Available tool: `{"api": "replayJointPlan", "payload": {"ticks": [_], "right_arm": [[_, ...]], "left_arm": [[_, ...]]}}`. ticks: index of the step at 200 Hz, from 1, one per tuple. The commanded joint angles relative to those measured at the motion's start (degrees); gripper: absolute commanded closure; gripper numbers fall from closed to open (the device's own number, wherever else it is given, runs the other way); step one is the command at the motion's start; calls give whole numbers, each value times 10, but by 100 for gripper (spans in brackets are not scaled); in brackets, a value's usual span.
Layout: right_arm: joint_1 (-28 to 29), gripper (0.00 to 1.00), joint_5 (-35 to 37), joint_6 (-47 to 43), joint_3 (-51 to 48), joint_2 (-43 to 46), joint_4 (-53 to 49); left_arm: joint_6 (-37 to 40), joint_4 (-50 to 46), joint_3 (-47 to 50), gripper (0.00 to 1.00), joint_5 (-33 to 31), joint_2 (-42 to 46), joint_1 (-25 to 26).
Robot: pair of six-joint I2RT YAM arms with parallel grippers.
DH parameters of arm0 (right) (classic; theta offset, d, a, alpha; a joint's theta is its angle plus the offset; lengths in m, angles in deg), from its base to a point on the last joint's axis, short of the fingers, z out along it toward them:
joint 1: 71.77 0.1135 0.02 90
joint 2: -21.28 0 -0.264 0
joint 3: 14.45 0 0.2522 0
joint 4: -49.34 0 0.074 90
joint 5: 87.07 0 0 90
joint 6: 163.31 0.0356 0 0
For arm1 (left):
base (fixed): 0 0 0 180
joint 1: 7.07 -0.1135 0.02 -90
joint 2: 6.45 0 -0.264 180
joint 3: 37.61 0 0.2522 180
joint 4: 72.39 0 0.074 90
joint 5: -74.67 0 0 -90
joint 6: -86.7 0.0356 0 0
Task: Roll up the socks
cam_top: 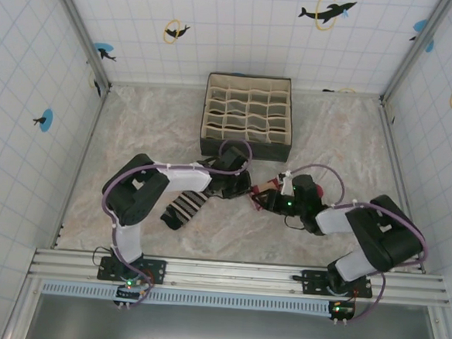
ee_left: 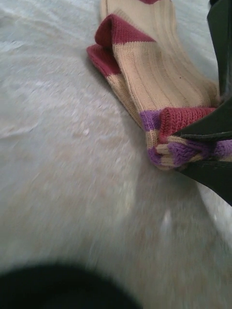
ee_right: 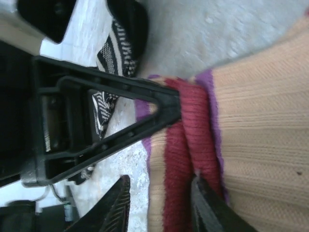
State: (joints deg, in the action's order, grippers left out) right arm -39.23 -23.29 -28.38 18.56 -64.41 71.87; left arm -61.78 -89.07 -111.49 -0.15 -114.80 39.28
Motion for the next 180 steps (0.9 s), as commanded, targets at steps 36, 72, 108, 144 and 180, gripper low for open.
{"api": "replayJointPlan", "payload": {"ticks": [36,72,108,144,180], "right_arm": [[144,39,297,-237,117,83,-289],[276,35,500,-344,144,57,-289],[373,35,669,-408,167,-16,-257],[445,38,820,-483,184,-110,-182],[453,38,840,-503,221,-181,-165]], "left_arm": [[14,-124,24,100,-54,61,-47],[14,-139,27,100,-47,72,-52],[14,-144,31,100,-40,75,-54],[17,-144,31,100,-25,69,-56],[18,-145,31,100,-20,68,-57]]}}
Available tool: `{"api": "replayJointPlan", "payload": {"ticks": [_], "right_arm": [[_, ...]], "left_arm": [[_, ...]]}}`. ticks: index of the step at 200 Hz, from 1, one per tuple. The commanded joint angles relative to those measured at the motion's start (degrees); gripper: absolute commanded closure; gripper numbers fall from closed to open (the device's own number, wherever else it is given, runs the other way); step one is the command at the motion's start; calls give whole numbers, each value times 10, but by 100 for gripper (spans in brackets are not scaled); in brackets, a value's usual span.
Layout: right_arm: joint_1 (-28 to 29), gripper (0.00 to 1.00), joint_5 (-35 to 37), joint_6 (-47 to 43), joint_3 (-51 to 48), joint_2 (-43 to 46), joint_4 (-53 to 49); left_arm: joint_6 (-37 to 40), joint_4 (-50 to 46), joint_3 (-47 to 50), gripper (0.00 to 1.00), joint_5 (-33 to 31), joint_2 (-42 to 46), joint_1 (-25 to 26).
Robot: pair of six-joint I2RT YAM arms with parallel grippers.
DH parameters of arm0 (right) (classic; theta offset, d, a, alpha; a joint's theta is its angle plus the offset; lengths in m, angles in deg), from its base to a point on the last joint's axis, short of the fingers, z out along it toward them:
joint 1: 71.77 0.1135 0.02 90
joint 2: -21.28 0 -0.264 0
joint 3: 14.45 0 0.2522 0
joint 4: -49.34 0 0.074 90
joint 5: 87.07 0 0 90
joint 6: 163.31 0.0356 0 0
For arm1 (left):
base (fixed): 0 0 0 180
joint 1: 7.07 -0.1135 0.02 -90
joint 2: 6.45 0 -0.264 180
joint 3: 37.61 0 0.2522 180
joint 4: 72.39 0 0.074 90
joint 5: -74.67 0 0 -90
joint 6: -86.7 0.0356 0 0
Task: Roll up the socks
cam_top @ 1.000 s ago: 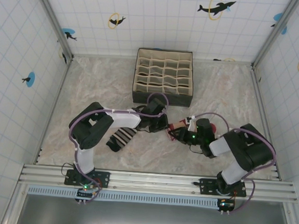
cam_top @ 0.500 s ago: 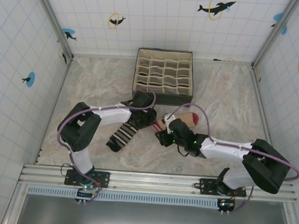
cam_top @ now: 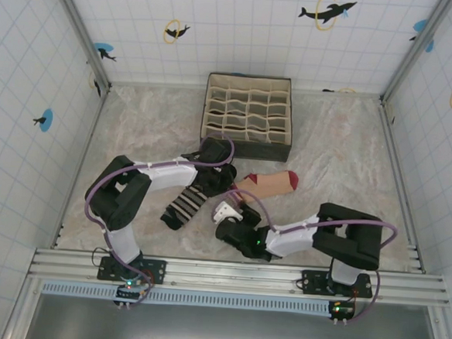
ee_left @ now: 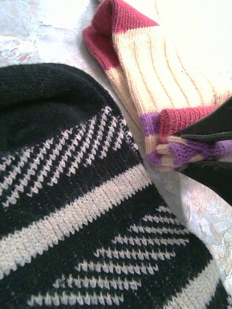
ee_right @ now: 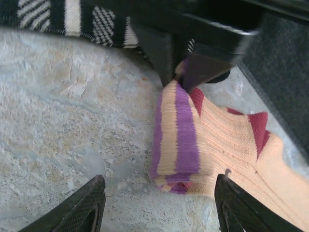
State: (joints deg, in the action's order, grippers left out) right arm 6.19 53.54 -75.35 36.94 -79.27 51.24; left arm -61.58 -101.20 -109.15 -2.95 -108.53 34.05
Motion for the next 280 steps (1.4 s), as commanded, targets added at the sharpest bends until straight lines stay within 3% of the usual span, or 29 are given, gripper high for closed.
{"api": "replayJointPlan", "payload": {"ticks": [1,48,70,98,119,135,161,178,211,280], "right_arm": [[-2,38,72,-34,38,-34,41],[-24,42,56,-19,66,-79,23],[-43,58,19,17,62,-78,5],[-64,90,-52,53,32,-60,5],[-74,100,-89,70,11,-45,9],[-82,100,-112,78,-3,-34,10],[-111,100,-185,86,-20,-12,14],[-131,100,-226,96,-32,1,17],[-177,100,-318,118,-59,25,33],[-298,100,-532,237,-109,48,87]], "left_arm": [[16,-24,7,100,8,5,-5],[18,-23,9,100,13,4,-6],[16,-21,14,100,11,8,-8],[7,-4,33,100,19,17,-15],[8,-4,33,96,13,27,-23],[9,-3,33,79,16,38,-32],[14,0,26,36,20,55,-41],[14,-1,22,23,14,70,-42],[-1,65,61,16,15,113,-43],[-30,155,125,18,16,154,-42]]}}
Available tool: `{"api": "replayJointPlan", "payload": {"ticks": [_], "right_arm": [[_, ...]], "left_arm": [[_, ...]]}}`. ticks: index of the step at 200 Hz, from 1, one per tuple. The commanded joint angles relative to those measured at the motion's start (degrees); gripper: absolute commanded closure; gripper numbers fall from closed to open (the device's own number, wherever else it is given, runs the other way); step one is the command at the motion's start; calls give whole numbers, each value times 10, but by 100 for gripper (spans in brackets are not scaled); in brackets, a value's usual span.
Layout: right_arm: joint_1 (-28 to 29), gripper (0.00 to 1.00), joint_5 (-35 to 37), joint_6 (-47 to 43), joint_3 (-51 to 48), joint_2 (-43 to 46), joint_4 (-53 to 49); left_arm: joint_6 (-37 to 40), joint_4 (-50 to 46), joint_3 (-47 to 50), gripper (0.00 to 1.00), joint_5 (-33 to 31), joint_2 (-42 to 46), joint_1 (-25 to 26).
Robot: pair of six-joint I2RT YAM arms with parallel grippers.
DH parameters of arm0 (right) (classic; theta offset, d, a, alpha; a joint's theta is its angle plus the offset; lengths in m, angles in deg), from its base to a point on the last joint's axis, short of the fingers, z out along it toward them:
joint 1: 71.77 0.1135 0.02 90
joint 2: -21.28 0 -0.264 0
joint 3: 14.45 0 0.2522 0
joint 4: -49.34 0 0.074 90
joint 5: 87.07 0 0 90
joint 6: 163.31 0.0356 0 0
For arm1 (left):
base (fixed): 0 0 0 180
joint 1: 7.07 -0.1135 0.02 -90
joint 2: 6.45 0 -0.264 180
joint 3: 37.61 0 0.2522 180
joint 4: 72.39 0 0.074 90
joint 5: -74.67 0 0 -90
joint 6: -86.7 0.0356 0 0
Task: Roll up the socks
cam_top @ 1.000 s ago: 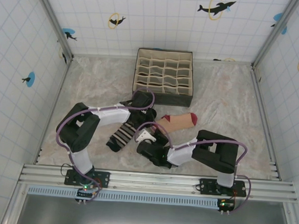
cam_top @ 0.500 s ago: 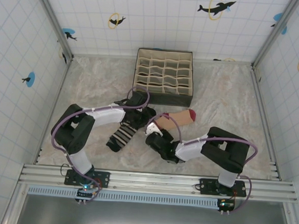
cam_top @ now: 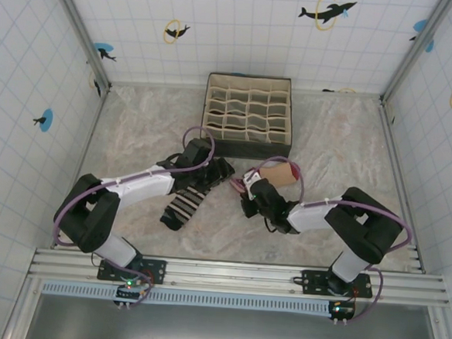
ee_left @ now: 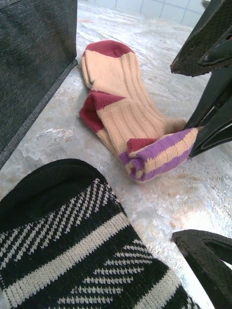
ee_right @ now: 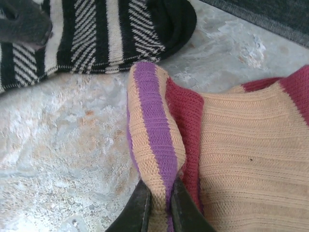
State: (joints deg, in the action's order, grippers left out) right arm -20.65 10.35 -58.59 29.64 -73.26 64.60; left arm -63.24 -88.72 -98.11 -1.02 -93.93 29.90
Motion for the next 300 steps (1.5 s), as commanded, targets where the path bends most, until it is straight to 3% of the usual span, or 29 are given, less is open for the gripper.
{"api": "replayJointPlan", "payload": {"ticks": [1,131,224,300], "right_arm": [[-31,100,-102,72,-37,-12,-45],[-141,100,-278,330,-106,-71,76],[-182,100,-343,406,-102,-111,71],[-207,100,-367,462,-133,-123,153]], "left_arm": [[-13,31,15,18,-3,7,0],[27,86,30,27,-5,-45,37],[44,132,-21,35,-2,-139,63],[32,137,-34,55,-7,-176,64]]}}
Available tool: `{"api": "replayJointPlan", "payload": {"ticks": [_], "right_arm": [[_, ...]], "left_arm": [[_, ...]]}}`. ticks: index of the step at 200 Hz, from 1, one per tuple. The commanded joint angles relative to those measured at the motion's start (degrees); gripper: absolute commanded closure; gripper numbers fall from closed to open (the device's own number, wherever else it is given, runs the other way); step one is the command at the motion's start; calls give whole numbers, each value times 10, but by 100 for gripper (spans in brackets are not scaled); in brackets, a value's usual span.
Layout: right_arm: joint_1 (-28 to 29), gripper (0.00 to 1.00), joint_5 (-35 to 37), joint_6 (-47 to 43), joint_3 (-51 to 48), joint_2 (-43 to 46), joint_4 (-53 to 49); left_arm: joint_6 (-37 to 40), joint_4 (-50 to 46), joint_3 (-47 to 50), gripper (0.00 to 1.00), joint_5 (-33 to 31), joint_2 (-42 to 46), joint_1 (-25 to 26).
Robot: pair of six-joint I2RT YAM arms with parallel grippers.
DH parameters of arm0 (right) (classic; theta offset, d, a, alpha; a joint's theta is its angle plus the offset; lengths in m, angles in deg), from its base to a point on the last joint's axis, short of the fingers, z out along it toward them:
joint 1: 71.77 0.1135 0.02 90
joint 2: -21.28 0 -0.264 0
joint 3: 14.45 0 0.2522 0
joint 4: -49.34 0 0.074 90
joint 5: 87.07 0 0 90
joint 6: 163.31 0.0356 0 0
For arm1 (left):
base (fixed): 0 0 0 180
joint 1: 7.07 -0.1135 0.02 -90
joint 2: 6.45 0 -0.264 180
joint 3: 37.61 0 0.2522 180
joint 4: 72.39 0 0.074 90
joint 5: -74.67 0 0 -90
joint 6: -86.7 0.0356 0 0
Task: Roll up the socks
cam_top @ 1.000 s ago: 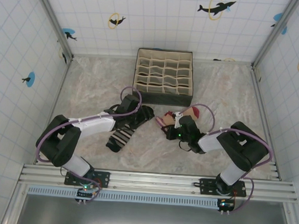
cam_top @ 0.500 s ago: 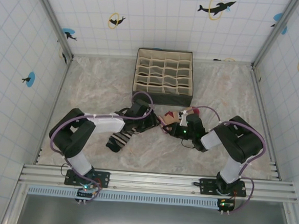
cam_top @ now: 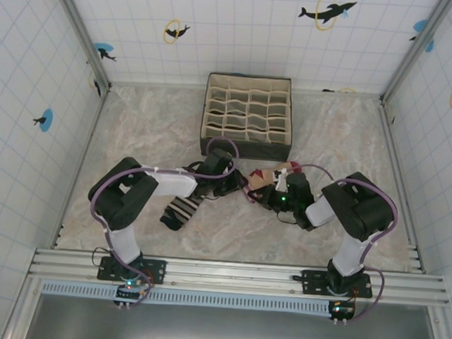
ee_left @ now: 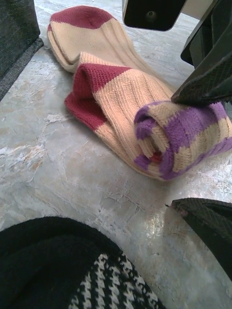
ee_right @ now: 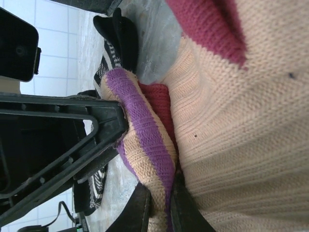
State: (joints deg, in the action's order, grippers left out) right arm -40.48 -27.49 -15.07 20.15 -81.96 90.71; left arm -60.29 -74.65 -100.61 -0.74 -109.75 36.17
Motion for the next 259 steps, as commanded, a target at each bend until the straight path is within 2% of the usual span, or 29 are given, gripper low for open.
{"api": "replayJointPlan", "payload": {"ticks": [1,25,40,61,87,104,132,141,158,169,192,199,232,259], "right_arm": [[-9,100,11,28,-38,-36,-107],[-11,100,14,25,-34,-36,-113],[-10,100,20,13,-30,-31,-129],[-9,93,29,-2,-29,-14,-144],[-9,78,44,-37,-16,22,-189],[-4,63,66,-73,-1,61,-235],[24,51,127,-163,43,144,-346],[41,49,162,-194,60,174,-382],[83,37,242,-247,76,228,-426],[112,33,299,-280,84,252,-445],[185,31,433,-346,103,273,-484],[208,28,476,-367,108,271,-491],[319,28,654,-467,138,225,-503],[380,29,773,-511,172,150,-501]], "left_arm": [[3,-3,-9,56,-10,-18,2],[-5,-10,-13,58,-17,-29,2],[-10,-28,-23,66,-22,-37,2],[-11,-55,-40,80,-31,-46,2],[-5,-98,-62,92,-40,-52,2],[8,-137,-93,100,-46,-52,1],[30,-197,-124,100,-56,-40,-2],[38,-219,-134,100,-59,-39,-3],[50,-254,-149,100,-65,-35,-8],[54,-267,-151,100,-64,-31,-11],[55,-278,-141,100,-49,-24,-20],[57,-281,-136,100,-44,-20,-22],[50,-272,-94,100,-19,4,-33],[42,-260,-72,100,6,18,-35]]}}
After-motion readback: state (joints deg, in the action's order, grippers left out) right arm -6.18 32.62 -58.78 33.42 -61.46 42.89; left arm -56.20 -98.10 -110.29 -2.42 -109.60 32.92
